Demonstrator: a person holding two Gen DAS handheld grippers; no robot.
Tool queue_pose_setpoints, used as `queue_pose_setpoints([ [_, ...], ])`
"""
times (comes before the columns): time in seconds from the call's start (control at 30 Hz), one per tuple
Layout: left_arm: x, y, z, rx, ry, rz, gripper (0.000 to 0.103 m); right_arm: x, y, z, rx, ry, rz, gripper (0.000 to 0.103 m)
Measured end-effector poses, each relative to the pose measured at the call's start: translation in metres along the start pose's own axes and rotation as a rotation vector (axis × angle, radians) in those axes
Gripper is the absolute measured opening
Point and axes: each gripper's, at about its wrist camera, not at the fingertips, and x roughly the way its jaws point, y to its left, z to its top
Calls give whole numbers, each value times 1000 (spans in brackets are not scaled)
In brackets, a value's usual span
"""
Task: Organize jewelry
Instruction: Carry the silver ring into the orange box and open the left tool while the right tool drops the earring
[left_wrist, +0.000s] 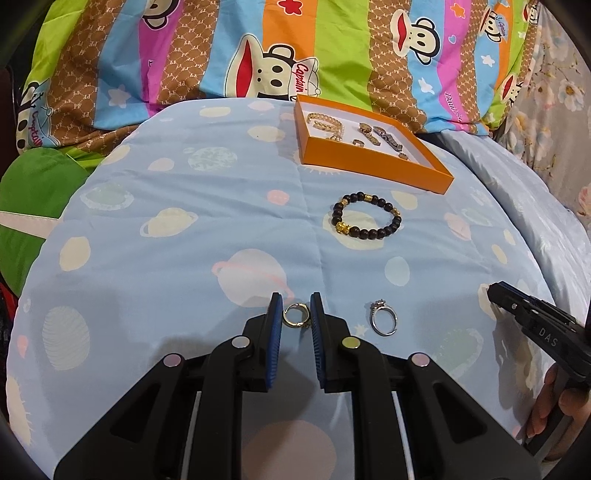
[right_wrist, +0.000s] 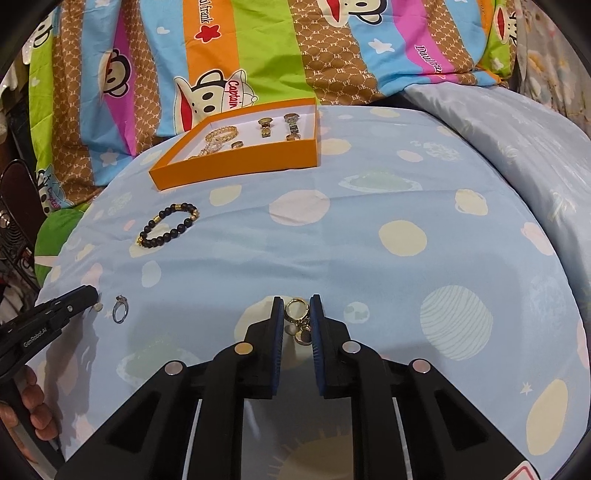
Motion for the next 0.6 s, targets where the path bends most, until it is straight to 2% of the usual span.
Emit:
queue_pose_setpoints([
  [0.3, -23, 8, 4, -23, -30, -34, 15, -15, 5, 6, 11, -42, 54, 13],
  [0.47, -33, -5, 29, 15, -72, -55, 15, -26, 12, 29, 0, -84, 101, 13],
  [0.6, -31, -20, 59, 55, -119, -86, 15, -25, 16, 60, -11, -113, 141, 13],
])
